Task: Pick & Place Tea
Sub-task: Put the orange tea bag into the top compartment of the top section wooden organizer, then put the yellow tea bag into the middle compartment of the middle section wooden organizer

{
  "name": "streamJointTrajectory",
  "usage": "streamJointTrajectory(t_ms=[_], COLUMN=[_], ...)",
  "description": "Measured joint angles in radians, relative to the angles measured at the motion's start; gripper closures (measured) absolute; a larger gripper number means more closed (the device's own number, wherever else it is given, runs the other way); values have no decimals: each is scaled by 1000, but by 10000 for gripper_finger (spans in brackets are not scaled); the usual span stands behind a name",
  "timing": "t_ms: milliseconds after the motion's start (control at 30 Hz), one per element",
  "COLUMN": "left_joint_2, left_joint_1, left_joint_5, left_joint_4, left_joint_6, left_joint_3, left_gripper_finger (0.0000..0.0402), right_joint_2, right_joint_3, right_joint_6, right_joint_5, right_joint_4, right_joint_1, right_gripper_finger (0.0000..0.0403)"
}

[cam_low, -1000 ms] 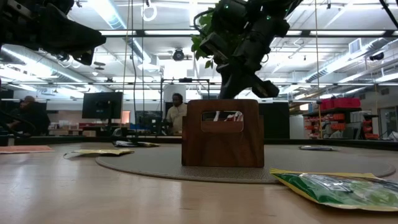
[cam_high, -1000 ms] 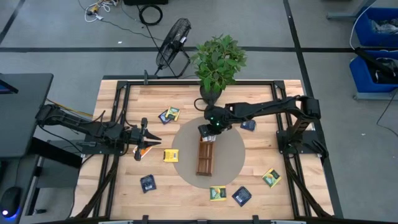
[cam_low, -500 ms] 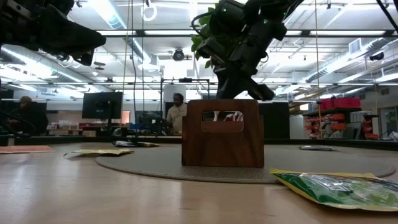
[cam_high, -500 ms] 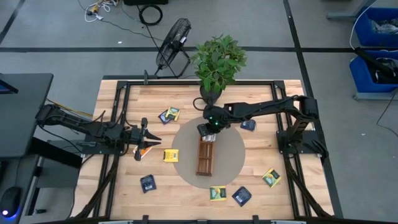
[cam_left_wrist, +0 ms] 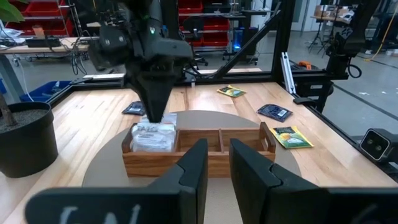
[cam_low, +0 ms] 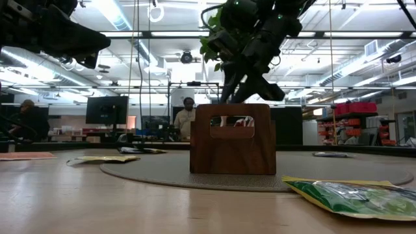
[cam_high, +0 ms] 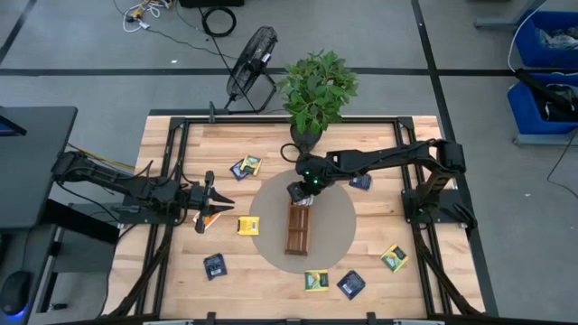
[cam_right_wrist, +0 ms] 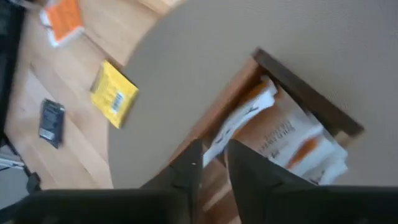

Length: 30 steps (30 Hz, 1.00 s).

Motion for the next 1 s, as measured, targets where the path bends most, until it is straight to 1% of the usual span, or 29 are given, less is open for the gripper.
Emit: streamJointTrajectory(t_ms=[167, 267, 400, 467, 733, 900, 1000], left_joint_2=[0, 0, 0, 0, 0, 0, 0], left_joint_1=[0, 0, 0, 0, 0, 0, 0], left_joint_5=[0, 0, 0, 0, 0, 0, 0], left_joint_4=[-4, -5, -5, -6, -16, -17, -17], left_joint_6=[0, 0, -1, -5, -8, -22, -22], left_joint_3=[0, 0, 0, 0, 0, 0, 0], left_gripper_finger=[333, 333, 333, 333, 333, 333, 333], right_joint_2=[-46, -81, -105, -111, -110, -112, -112], right_joint_3=[0, 0, 0, 0, 0, 0, 0], right_joint_6=[-53, -76, -149, -177, -294, -378, -369], right_joint_5=[64, 147, 233, 300, 470, 479, 498], right_joint_4=[-6, -20, -39, -38, -36, -40, -48], right_joint_1=[9, 33, 73, 105, 272, 384, 448], right_gripper_finger=[275, 264, 260, 260, 269, 270, 271])
